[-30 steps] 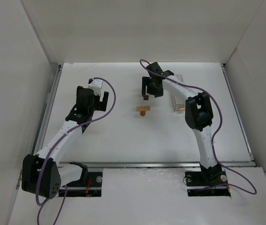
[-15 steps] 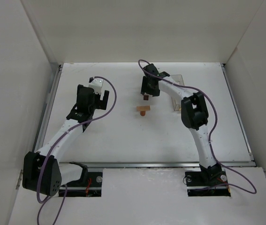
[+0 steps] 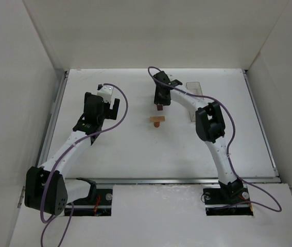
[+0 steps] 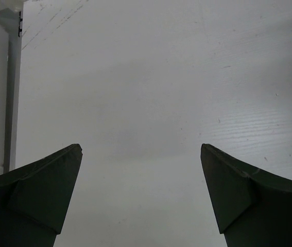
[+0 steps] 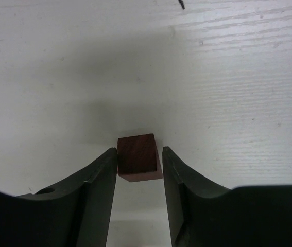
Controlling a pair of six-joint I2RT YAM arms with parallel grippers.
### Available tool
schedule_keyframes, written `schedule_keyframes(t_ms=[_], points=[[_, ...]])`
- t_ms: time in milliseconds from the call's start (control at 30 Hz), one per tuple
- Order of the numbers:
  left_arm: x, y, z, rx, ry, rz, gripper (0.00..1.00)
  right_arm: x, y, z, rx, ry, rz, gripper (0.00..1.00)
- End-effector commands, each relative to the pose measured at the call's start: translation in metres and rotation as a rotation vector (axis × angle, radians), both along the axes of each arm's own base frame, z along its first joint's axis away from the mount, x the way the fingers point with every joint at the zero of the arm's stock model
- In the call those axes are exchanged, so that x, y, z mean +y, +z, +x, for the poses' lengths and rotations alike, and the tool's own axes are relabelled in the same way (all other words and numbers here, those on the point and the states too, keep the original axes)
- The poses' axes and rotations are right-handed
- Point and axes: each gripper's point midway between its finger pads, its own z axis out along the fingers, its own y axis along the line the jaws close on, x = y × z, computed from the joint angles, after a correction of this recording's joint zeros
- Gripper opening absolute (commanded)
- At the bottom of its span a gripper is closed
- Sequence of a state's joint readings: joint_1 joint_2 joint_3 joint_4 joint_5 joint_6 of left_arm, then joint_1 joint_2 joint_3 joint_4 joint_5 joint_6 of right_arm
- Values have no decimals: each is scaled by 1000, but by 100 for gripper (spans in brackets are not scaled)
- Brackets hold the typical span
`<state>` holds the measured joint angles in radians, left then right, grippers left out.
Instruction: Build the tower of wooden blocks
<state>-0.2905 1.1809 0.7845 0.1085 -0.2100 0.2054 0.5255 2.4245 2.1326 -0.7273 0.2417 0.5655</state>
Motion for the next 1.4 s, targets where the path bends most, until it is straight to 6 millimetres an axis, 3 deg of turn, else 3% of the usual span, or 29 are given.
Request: schedule_keyframes(t_ms=[0, 267, 400, 500, 533, 567, 633, 700, 767, 833, 933, 967, 1033, 1067, 1167, 1200, 1267, 1367], points=[[0, 26, 8, -80, 7, -15, 100, 10, 11, -1, -28, 24, -7, 46], [-1, 28, 9, -87, -1, -21, 100, 16, 16, -3, -41, 50, -11, 54], [-1, 28, 9, -87, -1, -21, 100, 8, 3, -8, -17, 47, -51, 52], [-1, 28, 9, -87, -1, -21, 100, 6, 4, -7, -21, 42, -58, 39], [-1, 28, 9, -87, -1, -21, 100, 6, 4, -7, -21, 42, -58, 33], [-1, 28, 9, -87, -1, -21, 100, 5, 4, -6, -25, 37, -65, 21], [-1, 28, 9, -87, -1, -21, 100, 3, 4, -6, -30, 39, -78, 10], [-1, 28, 9, -88, -5, -13, 100, 1, 10, -4, -44, 42, -86, 2], [-1, 28, 9, -88, -5, -13, 100, 1, 16, -2, -61, 79, -105, 0], [-1, 28, 9, -88, -5, -13, 100, 3, 45, 8, -128, 125, -74, 0], [0, 31, 8, -97, -8, -7, 100, 14, 87, 21, -238, 329, -35, 0], [0, 31, 8, -97, -8, -7, 100, 15, 115, 22, -294, 388, -23, 0], [0, 36, 8, -114, -8, -12, 100, 20, 133, 15, -346, 572, -65, 0], [0, 36, 8, -114, -8, -12, 100, 19, 152, 9, -385, 631, -82, 0], [-2, 38, 7, -124, -16, -18, 100, 16, 152, -14, -381, 848, -152, 0], [-5, 36, 4, -121, -36, -25, 100, 16, 164, -23, -411, 931, -166, 1], [-11, 31, 0, -106, -72, -45, 100, 14, 165, -39, -391, 1021, -175, 1], [-32, 24, -8, -72, -193, -85, 100, 16, 176, -68, -395, 1193, -158, 1]])
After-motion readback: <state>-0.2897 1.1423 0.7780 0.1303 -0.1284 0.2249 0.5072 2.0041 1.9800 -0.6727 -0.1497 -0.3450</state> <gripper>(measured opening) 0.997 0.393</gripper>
